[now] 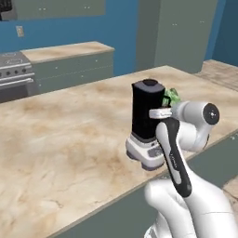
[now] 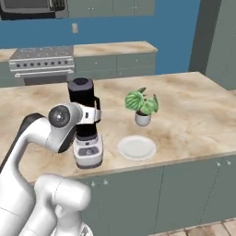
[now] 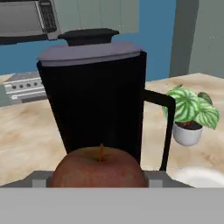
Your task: Pick the two apples from the fridge and place them on the plate next to the blender to make a fruit smoothie.
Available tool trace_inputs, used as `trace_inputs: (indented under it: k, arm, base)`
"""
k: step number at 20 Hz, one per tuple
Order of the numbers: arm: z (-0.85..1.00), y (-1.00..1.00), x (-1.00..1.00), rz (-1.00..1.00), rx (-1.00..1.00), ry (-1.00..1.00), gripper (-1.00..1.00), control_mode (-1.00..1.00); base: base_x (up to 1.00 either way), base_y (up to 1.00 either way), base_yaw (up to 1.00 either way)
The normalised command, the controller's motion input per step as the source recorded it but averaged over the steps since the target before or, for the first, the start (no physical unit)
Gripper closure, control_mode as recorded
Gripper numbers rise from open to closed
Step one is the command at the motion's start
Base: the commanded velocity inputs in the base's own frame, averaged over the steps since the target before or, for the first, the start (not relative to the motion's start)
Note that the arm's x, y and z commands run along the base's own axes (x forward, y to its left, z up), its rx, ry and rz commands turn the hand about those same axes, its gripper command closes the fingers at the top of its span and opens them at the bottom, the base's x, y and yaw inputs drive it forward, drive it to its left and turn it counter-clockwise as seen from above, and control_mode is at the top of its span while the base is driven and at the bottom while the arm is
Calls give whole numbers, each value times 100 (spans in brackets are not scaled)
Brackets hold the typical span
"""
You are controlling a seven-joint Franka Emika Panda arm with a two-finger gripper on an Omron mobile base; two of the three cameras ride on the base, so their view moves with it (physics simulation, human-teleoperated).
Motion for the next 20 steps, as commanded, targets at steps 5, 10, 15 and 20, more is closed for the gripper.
trace_inputs:
  k: [5,10,15,20]
  arm:
    - [0,0,0,0,0,0,100,100]
    - [0,0,0,0,0,0,100,100]
    - [-1,-25,41,1,0,50,100,-100]
    - [-32,27,14,6,-11,72,100,-100]
  base:
    - [41,-100,-12]
    - [40,-89,-7]
    - [0,0,0]
    - [0,0,0]
